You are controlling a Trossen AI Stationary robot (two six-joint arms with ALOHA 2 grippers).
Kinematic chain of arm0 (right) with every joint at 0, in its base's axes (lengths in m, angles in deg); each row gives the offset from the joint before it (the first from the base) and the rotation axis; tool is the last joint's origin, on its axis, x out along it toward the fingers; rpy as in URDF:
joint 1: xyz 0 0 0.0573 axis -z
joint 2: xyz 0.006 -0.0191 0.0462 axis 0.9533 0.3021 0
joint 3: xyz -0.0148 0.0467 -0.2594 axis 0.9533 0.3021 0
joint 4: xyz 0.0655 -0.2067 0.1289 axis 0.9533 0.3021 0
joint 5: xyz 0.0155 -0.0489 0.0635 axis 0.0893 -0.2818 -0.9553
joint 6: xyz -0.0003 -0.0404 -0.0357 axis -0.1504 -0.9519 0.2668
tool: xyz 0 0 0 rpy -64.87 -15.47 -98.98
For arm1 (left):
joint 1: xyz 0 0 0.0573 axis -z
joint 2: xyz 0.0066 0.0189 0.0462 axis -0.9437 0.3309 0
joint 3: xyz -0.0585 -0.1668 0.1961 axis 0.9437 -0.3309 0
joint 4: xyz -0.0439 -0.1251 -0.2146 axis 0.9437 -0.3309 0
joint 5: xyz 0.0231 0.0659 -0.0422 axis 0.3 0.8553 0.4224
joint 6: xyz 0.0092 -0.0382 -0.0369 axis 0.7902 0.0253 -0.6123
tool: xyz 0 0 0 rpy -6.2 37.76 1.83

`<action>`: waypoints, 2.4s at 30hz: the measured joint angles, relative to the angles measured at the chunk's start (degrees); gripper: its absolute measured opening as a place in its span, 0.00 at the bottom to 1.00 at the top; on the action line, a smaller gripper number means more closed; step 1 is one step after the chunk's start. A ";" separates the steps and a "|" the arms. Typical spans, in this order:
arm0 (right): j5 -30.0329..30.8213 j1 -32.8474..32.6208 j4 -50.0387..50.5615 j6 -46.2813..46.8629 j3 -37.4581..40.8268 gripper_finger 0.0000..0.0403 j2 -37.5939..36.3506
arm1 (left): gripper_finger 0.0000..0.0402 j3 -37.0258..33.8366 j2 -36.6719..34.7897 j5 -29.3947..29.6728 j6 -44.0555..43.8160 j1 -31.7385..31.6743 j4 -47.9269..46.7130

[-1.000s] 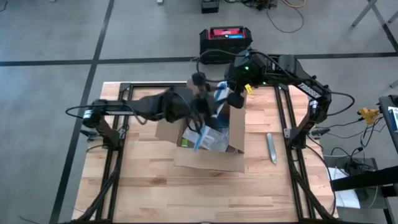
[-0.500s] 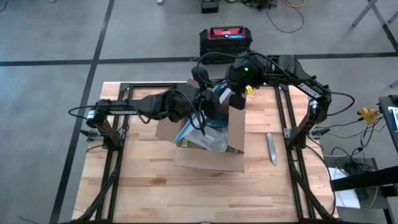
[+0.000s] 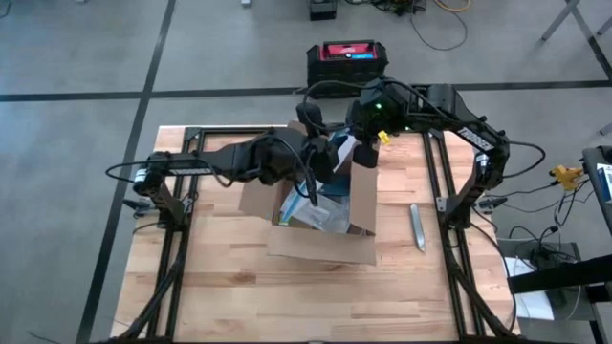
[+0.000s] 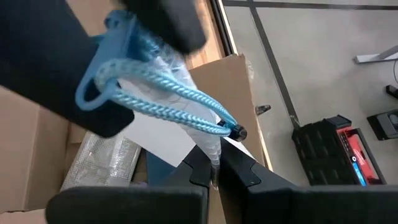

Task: Unpack boxes
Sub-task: Open the blue zip bag

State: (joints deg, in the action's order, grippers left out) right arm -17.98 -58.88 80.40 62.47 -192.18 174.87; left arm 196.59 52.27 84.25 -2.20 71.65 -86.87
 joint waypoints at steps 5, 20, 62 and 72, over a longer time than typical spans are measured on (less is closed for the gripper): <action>-0.04 0.00 0.00 0.32 0.00 0.00 0.02 | 0.12 0.00 0.00 -0.22 -0.23 0.02 0.34; -6.58 3.36 -0.47 3.85 0.02 0.00 0.02 | 0.04 0.00 -0.48 0.16 1.17 4.63 -5.51; -21.68 -1.33 -10.63 -2.04 0.17 0.20 2.60 | 0.00 -0.48 -10.08 -18.51 -37.01 -1.73 -11.87; -21.66 -1.31 -13.70 -3.56 -0.14 0.10 1.97 | 0.00 -0.48 -10.08 -18.48 -37.94 -1.73 -12.40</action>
State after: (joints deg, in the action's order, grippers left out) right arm -39.64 -60.19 66.69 58.91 -192.32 176.84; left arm 196.11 42.20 65.77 -40.14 69.92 -99.27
